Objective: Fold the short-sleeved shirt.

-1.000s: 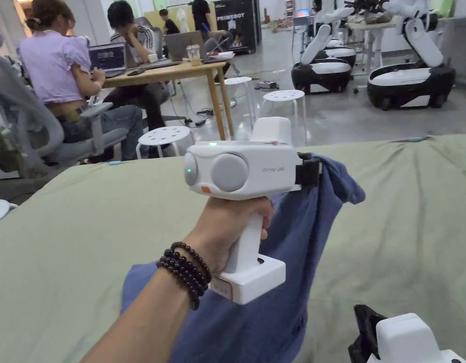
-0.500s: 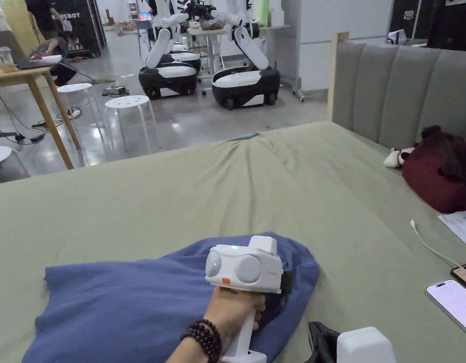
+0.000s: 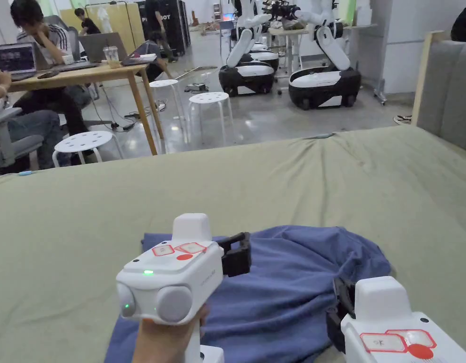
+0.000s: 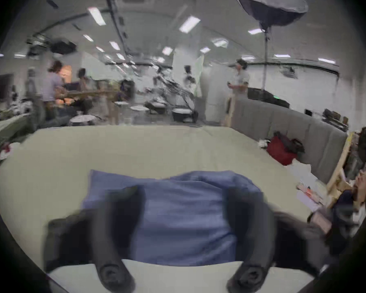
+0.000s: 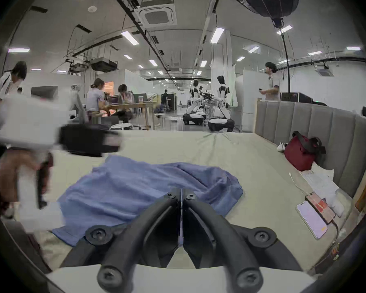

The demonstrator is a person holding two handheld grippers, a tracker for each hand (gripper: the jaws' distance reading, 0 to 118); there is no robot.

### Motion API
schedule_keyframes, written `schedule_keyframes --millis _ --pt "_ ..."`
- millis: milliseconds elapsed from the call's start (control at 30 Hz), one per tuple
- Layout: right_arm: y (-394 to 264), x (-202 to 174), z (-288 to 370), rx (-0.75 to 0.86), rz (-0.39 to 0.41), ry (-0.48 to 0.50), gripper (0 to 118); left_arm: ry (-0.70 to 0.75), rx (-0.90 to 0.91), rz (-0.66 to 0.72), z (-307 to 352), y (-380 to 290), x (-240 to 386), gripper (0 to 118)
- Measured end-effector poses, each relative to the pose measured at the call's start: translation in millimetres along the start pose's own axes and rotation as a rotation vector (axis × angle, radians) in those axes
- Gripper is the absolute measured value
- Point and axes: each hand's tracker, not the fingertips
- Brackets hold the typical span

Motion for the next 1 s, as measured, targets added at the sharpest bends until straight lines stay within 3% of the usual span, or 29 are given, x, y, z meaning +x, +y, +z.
schedule_keyframes --millis 33,67,133,300,500,533,633,667,733,767,900,1000 --pt "3 -3 -4 0.000 0.008 -0.001 3 0.045 0.006 -0.015 13 -5 -11 7" --pt "5 -7 -9 -0.007 0.020 -0.001 3 0.098 0.009 -0.026 24 -9 -22 0" --pt "6 -9 -19 -0.015 0.047 -0.006 3 0.181 0.017 -0.034 39 -14 -42 0" --pt "10 -12 -31 -0.015 0.061 -0.020 3 0.196 -0.003 0.007 38 -9 -73 0" --pt "12 -8 -40 -0.025 0.051 -0.034 3 0.201 -0.153 0.072 -52 17 -122 0" --pt "11 -7 -43 -0.028 0.056 -0.034 3 0.220 -0.209 0.069 -77 20 -131 7" --pt "7 -7 -54 -0.049 0.059 -0.038 3 0.235 -0.362 0.072 -156 22 -158 112" --pt "5 -7 -59 -0.059 0.057 -0.034 3 0.247 -0.392 0.077 -178 19 -167 115" --pt "1 -6 -68 -0.083 0.054 -0.029 3 0.253 -0.390 0.104 -214 17 -180 94" --pt "-2 -5 -69 -0.089 0.053 -0.026 3 0.259 -0.412 0.114 -234 15 -191 92" --pt "-11 2 -79 -0.112 0.055 -0.013 3 0.310 -0.491 0.115 -278 1 -210 93" --pt "-13 11 -85 -0.133 0.053 -0.027 3 0.278 -0.522 0.107 -288 -14 -207 103"
